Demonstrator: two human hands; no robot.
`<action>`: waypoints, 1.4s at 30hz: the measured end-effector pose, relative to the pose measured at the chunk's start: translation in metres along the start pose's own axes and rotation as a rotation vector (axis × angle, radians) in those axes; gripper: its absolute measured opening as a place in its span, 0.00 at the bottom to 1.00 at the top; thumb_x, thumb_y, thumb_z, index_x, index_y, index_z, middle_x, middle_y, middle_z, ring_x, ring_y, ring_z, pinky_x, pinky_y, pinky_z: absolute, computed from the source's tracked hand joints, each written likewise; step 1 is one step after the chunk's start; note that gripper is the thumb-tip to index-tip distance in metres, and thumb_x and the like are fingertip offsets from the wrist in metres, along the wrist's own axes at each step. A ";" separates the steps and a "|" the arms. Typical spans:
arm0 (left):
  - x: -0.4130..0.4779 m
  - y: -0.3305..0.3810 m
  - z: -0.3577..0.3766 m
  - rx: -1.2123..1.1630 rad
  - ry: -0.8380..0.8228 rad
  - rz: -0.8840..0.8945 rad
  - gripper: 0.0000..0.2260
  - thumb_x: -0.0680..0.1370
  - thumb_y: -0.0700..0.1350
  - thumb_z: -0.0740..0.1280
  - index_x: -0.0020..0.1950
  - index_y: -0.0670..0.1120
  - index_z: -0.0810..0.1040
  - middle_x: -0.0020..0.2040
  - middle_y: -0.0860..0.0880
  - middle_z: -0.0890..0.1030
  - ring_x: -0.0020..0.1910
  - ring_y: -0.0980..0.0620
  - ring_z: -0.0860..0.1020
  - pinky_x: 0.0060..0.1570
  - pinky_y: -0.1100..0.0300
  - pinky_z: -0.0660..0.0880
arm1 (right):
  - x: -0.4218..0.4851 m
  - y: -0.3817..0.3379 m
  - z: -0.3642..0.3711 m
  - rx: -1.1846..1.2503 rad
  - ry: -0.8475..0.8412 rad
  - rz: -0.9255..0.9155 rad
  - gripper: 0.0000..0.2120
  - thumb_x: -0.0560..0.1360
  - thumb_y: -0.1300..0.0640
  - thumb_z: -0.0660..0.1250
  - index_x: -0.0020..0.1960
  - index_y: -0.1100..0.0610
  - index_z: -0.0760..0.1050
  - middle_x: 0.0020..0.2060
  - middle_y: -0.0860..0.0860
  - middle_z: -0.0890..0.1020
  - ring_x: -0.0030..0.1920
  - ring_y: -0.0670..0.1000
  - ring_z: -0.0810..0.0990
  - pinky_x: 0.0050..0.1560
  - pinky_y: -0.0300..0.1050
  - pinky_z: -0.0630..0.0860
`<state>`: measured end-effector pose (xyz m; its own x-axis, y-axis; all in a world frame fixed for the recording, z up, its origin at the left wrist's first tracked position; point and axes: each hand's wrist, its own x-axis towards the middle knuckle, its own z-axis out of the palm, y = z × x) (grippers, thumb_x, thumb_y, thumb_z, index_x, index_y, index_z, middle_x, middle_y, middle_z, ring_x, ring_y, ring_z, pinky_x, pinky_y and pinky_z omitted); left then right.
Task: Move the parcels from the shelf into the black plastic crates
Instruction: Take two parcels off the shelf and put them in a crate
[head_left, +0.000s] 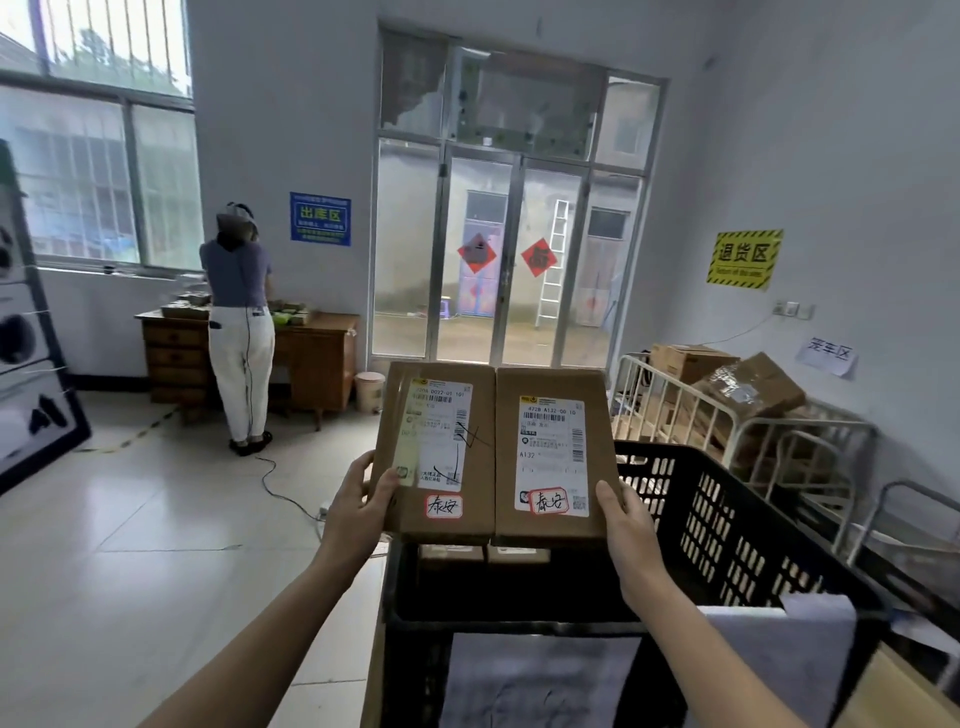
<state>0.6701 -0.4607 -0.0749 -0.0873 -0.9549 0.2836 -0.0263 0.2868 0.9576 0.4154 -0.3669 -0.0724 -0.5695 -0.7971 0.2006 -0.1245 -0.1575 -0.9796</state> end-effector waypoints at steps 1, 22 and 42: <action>0.003 -0.002 0.003 0.007 0.001 -0.008 0.17 0.80 0.48 0.60 0.68 0.49 0.66 0.57 0.46 0.78 0.51 0.47 0.79 0.44 0.58 0.78 | 0.006 0.002 0.001 -0.003 0.006 0.001 0.11 0.80 0.52 0.57 0.60 0.53 0.71 0.48 0.51 0.82 0.49 0.49 0.81 0.42 0.40 0.75; 0.137 -0.111 0.100 0.361 0.016 -0.326 0.17 0.81 0.48 0.57 0.69 0.44 0.65 0.63 0.42 0.76 0.60 0.42 0.75 0.61 0.48 0.71 | 0.173 0.122 0.024 -0.224 0.039 0.218 0.13 0.81 0.55 0.54 0.60 0.59 0.71 0.49 0.54 0.80 0.47 0.52 0.78 0.41 0.43 0.73; 0.180 -0.195 0.138 0.361 0.085 -0.518 0.15 0.81 0.44 0.57 0.68 0.45 0.65 0.56 0.44 0.78 0.46 0.48 0.78 0.41 0.58 0.74 | 0.231 0.198 0.054 -0.366 0.040 0.359 0.19 0.81 0.56 0.55 0.70 0.60 0.64 0.60 0.58 0.77 0.60 0.57 0.76 0.59 0.51 0.74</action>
<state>0.5224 -0.6777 -0.2177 0.1056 -0.9751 -0.1951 -0.3797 -0.2208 0.8984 0.3030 -0.6136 -0.2205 -0.6582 -0.7395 -0.1411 -0.1873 0.3424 -0.9207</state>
